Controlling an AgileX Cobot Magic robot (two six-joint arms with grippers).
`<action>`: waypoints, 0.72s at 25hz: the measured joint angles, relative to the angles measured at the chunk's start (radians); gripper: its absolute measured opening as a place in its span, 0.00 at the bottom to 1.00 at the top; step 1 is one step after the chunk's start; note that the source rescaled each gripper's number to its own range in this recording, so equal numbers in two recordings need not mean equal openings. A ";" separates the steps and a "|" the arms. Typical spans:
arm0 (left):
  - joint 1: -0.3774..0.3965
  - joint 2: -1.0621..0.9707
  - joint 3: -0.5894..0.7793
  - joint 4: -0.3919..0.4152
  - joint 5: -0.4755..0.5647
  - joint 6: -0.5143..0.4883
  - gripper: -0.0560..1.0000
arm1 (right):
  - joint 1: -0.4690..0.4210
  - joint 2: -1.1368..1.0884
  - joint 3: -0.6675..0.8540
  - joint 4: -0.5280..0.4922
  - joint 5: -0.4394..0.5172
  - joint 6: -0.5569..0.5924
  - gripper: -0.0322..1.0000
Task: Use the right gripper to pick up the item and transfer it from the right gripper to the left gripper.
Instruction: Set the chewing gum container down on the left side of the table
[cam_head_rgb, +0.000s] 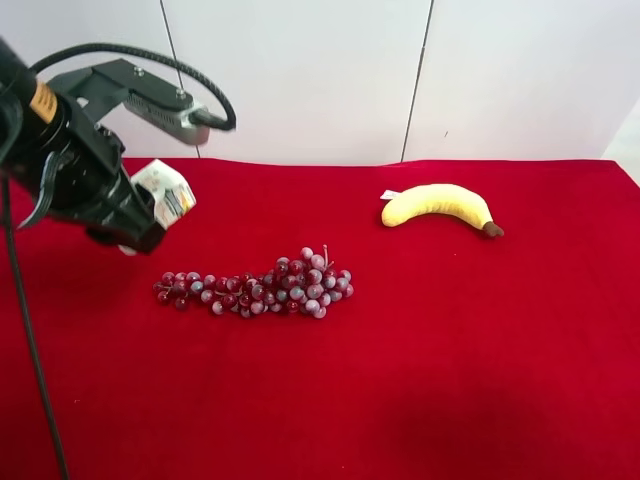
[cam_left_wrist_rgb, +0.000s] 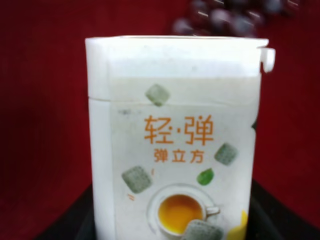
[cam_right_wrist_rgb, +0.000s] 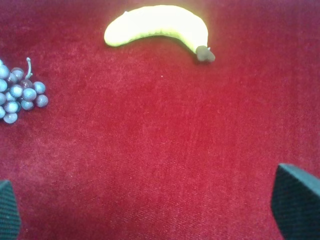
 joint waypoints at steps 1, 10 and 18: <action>0.032 0.026 -0.016 0.001 -0.002 0.007 0.05 | 0.000 0.000 0.000 0.000 0.000 0.000 1.00; 0.273 0.228 -0.053 0.008 -0.143 0.053 0.05 | 0.000 0.000 0.000 0.000 0.000 0.000 1.00; 0.399 0.384 -0.053 0.013 -0.322 0.057 0.05 | 0.000 0.000 0.000 0.000 0.000 0.000 1.00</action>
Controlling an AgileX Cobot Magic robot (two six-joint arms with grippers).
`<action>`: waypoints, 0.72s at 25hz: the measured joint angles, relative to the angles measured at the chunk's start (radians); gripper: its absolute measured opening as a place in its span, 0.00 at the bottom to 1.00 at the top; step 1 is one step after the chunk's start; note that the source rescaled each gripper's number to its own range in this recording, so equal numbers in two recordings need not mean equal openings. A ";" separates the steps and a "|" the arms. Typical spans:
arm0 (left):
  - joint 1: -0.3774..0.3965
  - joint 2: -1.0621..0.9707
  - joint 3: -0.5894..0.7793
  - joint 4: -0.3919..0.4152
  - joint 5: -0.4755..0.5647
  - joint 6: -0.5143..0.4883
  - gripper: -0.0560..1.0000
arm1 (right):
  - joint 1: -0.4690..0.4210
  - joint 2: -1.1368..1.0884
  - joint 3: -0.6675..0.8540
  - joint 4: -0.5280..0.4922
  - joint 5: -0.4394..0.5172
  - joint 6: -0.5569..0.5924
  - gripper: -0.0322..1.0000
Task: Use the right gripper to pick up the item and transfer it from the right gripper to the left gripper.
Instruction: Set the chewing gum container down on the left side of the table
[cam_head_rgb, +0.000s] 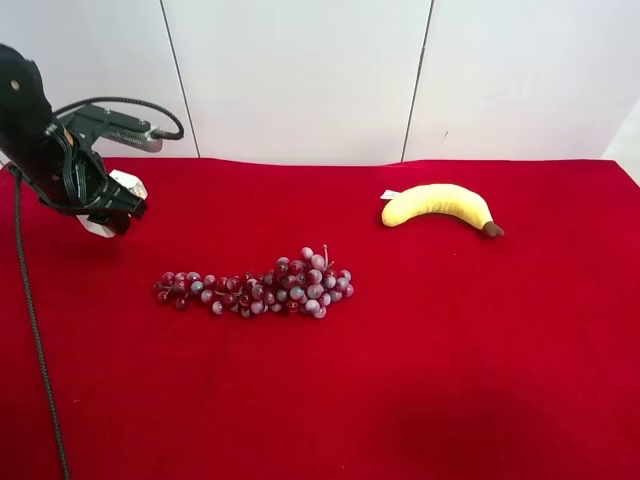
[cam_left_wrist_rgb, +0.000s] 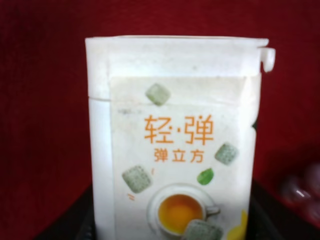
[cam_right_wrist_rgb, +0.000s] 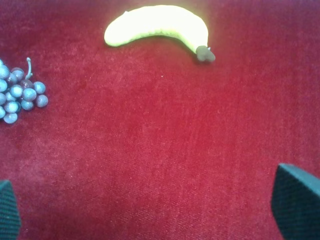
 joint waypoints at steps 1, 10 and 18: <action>0.007 0.020 0.000 0.000 -0.014 0.000 0.05 | 0.000 0.000 0.000 0.000 0.000 0.000 1.00; 0.013 0.163 -0.001 0.001 -0.125 0.000 0.05 | 0.000 0.000 0.000 0.000 0.000 0.000 1.00; 0.013 0.174 -0.001 0.001 -0.137 0.000 0.05 | 0.000 0.000 0.000 0.000 0.000 0.000 1.00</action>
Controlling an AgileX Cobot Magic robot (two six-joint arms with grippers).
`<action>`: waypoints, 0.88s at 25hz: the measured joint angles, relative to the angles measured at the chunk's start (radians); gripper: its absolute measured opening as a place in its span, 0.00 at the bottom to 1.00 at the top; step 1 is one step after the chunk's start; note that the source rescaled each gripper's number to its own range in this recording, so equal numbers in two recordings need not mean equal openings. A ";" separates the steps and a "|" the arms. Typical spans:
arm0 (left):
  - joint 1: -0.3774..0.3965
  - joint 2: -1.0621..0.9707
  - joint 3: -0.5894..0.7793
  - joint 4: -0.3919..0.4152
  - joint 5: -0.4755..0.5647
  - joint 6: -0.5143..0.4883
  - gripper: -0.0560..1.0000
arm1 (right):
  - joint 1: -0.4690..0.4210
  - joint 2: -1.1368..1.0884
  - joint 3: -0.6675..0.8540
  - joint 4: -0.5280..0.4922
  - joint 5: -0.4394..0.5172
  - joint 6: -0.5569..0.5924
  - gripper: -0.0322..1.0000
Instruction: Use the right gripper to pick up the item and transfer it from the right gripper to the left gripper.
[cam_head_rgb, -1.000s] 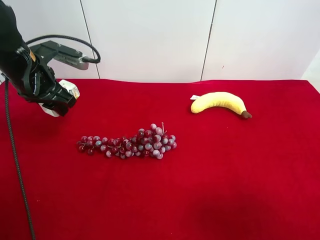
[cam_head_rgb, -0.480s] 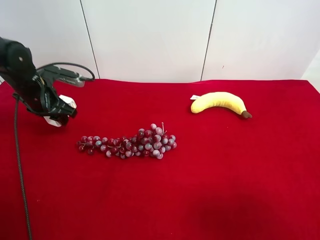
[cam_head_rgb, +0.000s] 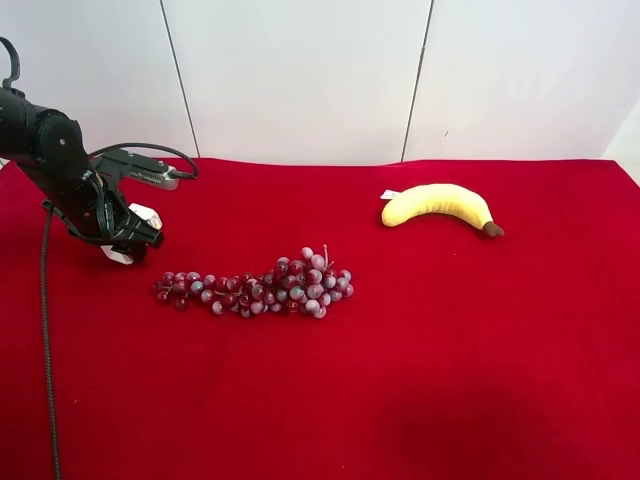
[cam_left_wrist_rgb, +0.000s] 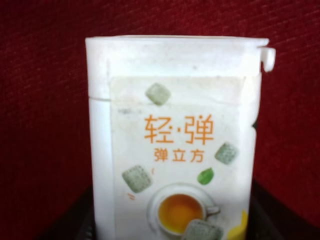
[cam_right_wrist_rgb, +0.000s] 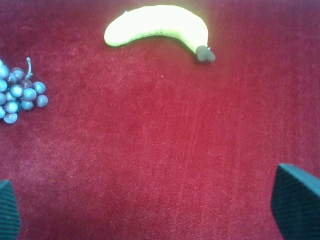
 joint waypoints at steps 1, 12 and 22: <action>0.000 0.000 0.000 0.000 0.000 0.000 0.06 | 0.000 0.000 0.000 0.000 0.000 0.000 1.00; 0.000 -0.003 0.000 0.000 0.018 -0.043 0.99 | 0.000 0.000 0.000 0.000 0.000 0.000 1.00; -0.004 -0.078 -0.096 -0.002 0.198 -0.043 1.00 | 0.000 0.000 0.000 0.000 0.000 0.000 1.00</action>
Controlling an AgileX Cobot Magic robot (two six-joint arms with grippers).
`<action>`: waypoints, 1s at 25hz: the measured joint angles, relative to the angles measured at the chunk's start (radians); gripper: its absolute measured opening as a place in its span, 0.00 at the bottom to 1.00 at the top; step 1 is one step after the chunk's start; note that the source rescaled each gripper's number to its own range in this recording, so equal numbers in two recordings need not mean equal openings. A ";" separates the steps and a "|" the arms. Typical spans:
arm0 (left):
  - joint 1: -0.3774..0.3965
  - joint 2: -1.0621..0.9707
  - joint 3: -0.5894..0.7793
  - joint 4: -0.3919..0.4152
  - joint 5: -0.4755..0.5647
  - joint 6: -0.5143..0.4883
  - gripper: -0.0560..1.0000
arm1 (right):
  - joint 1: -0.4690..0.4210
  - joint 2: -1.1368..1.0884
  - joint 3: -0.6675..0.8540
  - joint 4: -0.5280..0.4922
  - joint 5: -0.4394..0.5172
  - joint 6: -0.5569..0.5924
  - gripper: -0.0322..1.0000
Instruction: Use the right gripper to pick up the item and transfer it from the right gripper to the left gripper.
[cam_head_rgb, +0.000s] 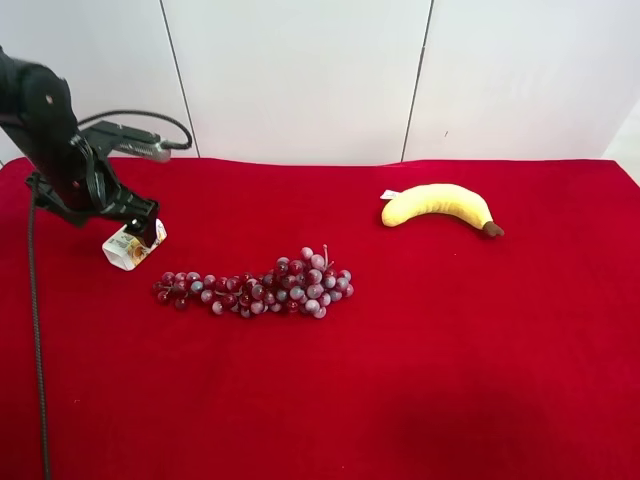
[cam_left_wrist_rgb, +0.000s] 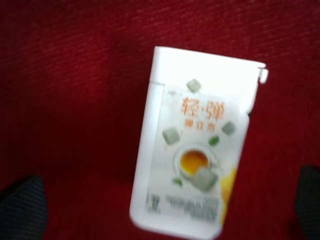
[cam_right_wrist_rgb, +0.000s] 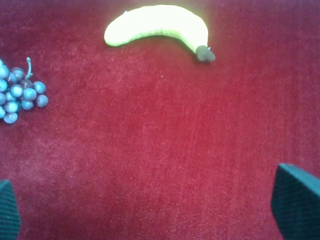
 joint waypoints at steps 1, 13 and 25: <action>0.000 -0.019 -0.005 0.000 0.019 -0.006 1.00 | 0.000 0.000 0.000 0.000 0.000 0.000 1.00; 0.000 -0.315 -0.013 0.000 0.283 -0.021 1.00 | 0.000 0.000 0.000 0.000 0.000 0.000 1.00; 0.000 -0.761 0.052 -0.030 0.561 -0.021 1.00 | 0.000 0.000 0.000 0.000 0.000 0.000 1.00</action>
